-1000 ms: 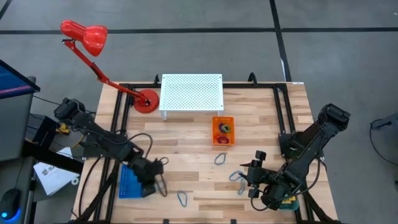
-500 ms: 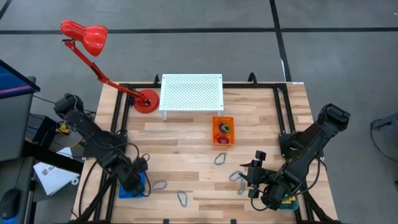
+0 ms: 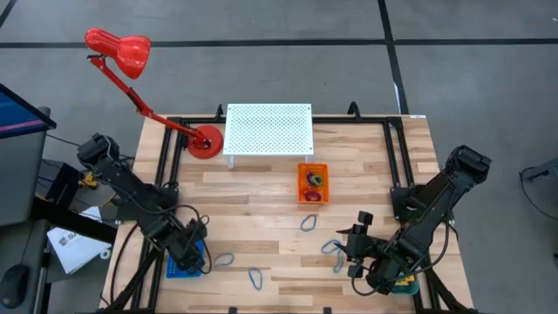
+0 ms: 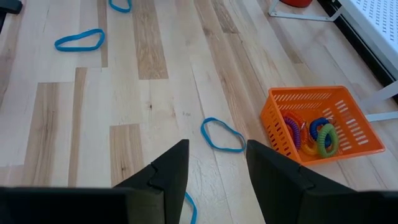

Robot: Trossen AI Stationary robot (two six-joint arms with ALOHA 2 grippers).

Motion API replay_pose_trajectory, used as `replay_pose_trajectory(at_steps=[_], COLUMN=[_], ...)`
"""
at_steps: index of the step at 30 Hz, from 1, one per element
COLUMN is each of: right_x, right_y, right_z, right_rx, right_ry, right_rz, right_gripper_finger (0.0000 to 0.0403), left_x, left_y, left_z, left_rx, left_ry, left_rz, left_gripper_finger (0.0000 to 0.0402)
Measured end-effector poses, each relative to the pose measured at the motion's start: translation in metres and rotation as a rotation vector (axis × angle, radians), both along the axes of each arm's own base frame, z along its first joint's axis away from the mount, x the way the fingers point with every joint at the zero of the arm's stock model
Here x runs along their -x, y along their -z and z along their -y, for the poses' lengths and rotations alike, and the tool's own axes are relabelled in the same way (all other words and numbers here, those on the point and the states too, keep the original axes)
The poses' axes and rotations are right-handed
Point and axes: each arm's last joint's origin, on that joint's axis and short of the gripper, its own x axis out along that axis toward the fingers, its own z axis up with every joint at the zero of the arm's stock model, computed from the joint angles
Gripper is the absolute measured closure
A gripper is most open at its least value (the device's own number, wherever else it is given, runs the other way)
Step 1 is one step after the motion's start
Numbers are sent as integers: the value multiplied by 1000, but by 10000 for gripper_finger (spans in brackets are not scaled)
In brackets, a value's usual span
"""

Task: Pick & Place Office Desk Supplies
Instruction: Put the blue rubber band into the blue bin

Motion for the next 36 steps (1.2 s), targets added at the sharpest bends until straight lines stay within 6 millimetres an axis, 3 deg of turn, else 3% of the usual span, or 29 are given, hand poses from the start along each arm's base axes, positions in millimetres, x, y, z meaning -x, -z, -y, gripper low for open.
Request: replay_pose_trajectory(at_steps=[6, 10, 17, 25, 30, 36], right_x=[0, 0, 0, 0, -1, -1], right_y=[0, 0, 0, 0, 0, 0], right_z=[0, 0, 0, 0, 0, 0], right_rx=[0, 0, -2, -1, -1, 0], right_ry=[0, 0, 0, -1, 1, 0], right_rz=[0, 0, 2, 1, 1, 1], right_gripper_finger=[246, 246, 246, 246, 246, 246], left_x=[-2, -10, -29, -51, -82, -96], left_y=[-1, -5, -21, -30, -16, 34], left_z=[3, 11, 29, 26, 23, 20], left_rx=[40, 119, 255, 144, 102, 13], left_ry=[4, 45, 143, 161, 148, 186], left_rz=[5, 109, 425, 693, 768, 513], left_gripper_finger=[240, 228, 232, 251, 252, 254])
